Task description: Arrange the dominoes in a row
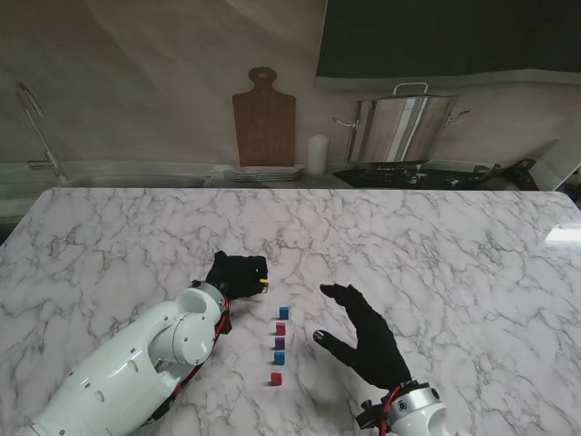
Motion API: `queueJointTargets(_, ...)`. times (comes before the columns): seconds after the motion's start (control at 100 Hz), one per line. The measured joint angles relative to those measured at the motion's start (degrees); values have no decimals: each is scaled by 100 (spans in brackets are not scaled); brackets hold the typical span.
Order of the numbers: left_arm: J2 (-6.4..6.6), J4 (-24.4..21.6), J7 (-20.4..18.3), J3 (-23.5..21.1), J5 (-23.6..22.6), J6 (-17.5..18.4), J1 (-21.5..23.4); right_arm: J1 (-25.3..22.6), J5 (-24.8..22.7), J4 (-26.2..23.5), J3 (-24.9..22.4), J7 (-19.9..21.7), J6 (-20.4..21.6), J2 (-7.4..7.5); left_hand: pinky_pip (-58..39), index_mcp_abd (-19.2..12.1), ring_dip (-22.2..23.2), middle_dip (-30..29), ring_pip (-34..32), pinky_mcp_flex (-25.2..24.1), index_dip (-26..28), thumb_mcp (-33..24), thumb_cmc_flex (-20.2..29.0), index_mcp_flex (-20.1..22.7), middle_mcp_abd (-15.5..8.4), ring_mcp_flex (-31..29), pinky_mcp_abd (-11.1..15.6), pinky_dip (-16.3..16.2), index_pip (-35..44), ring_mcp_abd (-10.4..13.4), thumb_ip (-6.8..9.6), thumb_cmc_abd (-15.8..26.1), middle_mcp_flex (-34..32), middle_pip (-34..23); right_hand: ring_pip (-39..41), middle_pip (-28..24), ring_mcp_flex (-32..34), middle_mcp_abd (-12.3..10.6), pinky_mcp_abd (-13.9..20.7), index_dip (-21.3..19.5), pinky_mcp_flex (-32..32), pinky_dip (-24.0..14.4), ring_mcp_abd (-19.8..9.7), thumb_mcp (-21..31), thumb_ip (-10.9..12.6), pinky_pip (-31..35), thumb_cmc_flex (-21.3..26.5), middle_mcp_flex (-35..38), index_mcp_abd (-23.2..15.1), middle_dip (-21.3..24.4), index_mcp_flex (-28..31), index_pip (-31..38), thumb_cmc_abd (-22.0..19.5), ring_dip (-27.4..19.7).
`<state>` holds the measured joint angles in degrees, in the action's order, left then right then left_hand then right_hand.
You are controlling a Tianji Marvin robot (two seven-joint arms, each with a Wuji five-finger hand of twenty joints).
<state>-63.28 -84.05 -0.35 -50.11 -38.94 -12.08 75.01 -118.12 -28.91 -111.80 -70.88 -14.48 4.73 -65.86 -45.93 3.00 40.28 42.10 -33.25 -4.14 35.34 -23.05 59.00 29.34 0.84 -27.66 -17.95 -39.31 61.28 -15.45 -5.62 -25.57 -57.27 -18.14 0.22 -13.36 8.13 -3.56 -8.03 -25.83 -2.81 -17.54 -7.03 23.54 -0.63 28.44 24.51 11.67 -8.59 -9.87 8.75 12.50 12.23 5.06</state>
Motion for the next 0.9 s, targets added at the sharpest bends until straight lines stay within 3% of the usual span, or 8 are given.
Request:
queueJointTargets(0.14,-51,244,110,346,126,-5,-269,0,23,0,-17,3,0,-2,72,-12,3,23,9,-4,-7,54,2,0,0,90,-3,1,-13,-1,0,29,1,-10,0,0,0,0,0,0,0,0,0,0,0,0,0,0,0,0,0,0,0,0)
queueJointTargets(0.54,-375,1075,571,966,563,52,-785,-27,95,-6,-86,7,3,-12,155,-154,5,137,12,-7,-9,234,21,0,-71,150,-6,3,-18,2,0,86,143,-28,0,-2,1,0,0,1,0,0,0,0,0,0,0,0,0,0,0,0,0,0)
queueJointTargets(0.9,-432,1184,598,1056,684,205,-821,-25,98,-6,-88,7,2,-14,188,-206,5,136,45,-7,-19,362,63,-6,-93,212,-6,4,-21,13,0,146,143,-28,0,-2,1,0,0,1,0,0,0,0,0,0,0,0,0,0,0,0,0,0)
